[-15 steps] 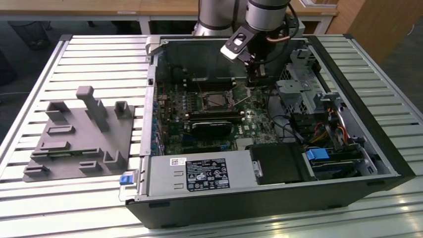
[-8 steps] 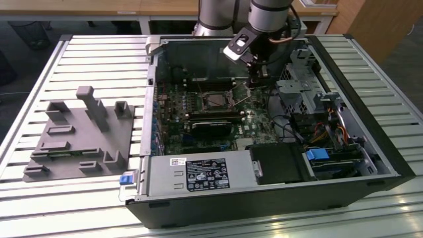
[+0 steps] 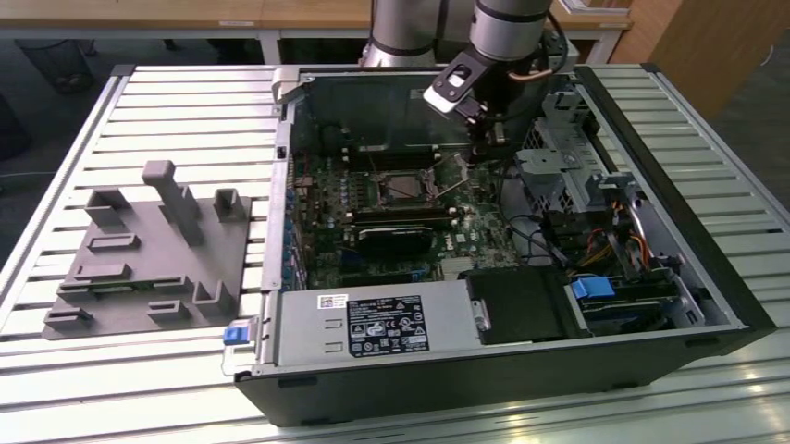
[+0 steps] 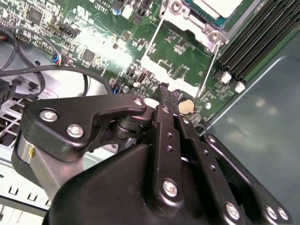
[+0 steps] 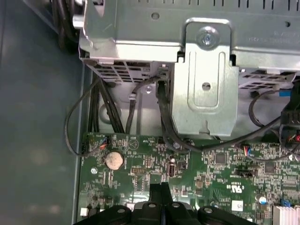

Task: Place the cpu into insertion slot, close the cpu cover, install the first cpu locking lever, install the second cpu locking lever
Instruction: 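Close the cpu cover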

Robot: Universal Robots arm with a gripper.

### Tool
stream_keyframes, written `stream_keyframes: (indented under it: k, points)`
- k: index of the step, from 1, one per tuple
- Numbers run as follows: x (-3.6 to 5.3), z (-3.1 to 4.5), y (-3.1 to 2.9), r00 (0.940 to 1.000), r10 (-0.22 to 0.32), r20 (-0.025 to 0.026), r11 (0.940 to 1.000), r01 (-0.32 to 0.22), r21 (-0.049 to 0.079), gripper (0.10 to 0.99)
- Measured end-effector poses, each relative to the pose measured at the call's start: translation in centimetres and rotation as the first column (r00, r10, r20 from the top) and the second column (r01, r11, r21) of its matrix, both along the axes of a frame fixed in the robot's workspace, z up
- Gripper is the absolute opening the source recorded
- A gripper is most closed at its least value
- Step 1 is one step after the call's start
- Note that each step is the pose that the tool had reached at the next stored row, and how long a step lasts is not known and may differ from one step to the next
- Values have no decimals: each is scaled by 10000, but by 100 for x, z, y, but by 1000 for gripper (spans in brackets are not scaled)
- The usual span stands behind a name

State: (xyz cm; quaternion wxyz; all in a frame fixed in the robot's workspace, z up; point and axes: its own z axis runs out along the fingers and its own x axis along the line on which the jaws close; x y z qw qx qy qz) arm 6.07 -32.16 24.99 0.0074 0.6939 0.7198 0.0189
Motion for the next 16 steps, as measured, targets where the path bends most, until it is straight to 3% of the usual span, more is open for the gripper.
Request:
stream_keyframes:
  k: [12,16]
  points:
    - [92,-106,26,9999,-4,-120,10000,4,1,106]
    - [71,-120,26,9999,-2,-124,10000,2,1,106]
